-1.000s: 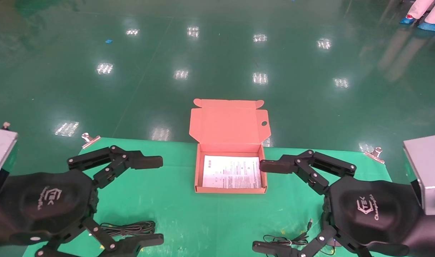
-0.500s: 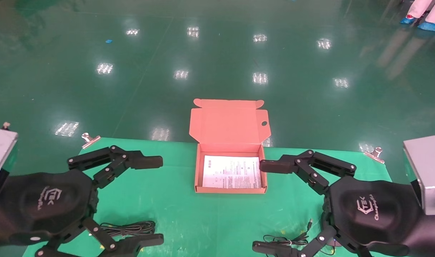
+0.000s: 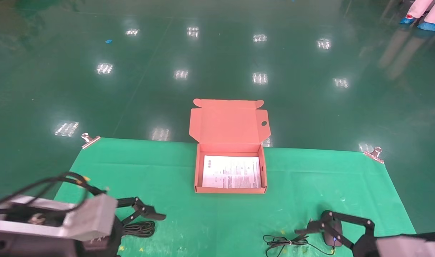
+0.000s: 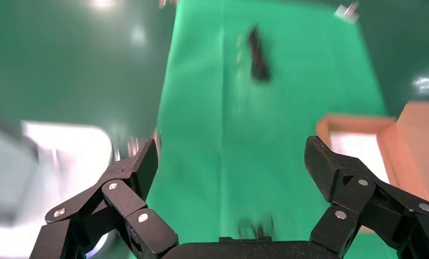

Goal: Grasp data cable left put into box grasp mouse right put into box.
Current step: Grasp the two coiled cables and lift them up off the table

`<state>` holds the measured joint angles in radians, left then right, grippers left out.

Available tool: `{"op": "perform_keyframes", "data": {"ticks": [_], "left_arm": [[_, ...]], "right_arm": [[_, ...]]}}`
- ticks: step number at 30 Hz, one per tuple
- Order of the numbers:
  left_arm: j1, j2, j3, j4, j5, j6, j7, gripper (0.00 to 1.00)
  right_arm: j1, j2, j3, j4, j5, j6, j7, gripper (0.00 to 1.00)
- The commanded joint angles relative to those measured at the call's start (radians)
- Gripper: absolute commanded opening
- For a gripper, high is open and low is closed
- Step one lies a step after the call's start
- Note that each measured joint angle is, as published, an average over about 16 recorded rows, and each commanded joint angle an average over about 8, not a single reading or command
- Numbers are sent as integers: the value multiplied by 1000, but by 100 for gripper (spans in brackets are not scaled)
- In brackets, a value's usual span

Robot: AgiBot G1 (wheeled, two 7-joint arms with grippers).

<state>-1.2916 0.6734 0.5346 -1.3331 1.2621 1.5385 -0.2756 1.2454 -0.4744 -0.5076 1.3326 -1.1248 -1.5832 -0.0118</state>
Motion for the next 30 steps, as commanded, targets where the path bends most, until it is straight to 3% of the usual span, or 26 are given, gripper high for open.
{"op": "perform_keyframes", "data": {"ticks": [1,8,13,23,30], "left_arm": [[-39,15,41,1,81,11,-15,100],[-129,82,174,29,339,11,-36,100],[-150,136,248,55,504,-17,-45,100],[-97,226,329,111,753,-158,-106,100],[-45,252,343,124,872,-264,-205,100]], "right_arm": [[36,2,-46,-1,-59,-1,-39,100],[184,-67,-238,-3,-298,5,-148,100],[233,-124,-334,-9,-457,41,-200,100],[191,-218,-402,-46,-668,198,-243,100],[138,-281,-421,-125,-743,319,-245,100]]}}
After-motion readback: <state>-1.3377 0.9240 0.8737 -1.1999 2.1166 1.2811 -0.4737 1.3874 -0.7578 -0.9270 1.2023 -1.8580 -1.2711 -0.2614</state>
